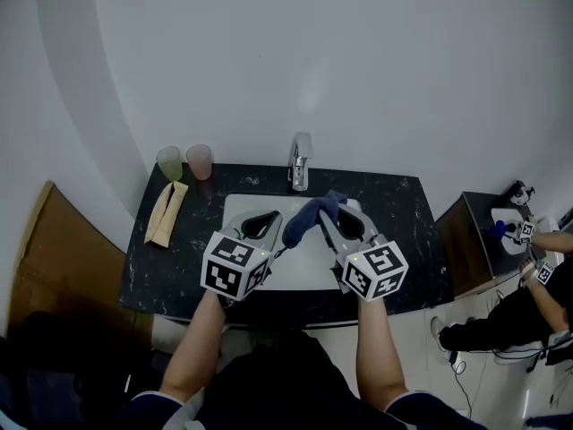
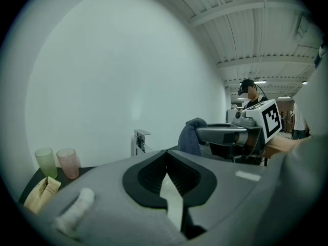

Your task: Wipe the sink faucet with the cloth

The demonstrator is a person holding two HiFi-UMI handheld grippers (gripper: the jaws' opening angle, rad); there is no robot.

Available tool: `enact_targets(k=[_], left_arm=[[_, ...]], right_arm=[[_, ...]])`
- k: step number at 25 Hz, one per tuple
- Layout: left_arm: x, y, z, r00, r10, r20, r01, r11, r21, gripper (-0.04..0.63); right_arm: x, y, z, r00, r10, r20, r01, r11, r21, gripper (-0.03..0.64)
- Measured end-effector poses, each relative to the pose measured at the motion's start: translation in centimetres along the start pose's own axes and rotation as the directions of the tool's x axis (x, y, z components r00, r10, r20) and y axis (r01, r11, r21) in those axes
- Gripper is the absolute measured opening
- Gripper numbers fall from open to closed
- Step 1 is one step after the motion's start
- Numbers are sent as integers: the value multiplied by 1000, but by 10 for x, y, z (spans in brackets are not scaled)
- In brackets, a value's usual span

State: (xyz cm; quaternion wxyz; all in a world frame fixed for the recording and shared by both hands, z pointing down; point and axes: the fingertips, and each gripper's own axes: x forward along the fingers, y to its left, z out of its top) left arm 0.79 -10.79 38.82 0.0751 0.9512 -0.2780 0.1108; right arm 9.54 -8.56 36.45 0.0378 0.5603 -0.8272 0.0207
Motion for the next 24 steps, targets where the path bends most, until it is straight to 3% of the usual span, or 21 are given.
enact_targets(k=[24], left_arm=[[-5,1,2,1000,-13,9,13,1000,1,2]], right_arm=[[4,7,2,1000,-1,2,1,1000,-10,75]])
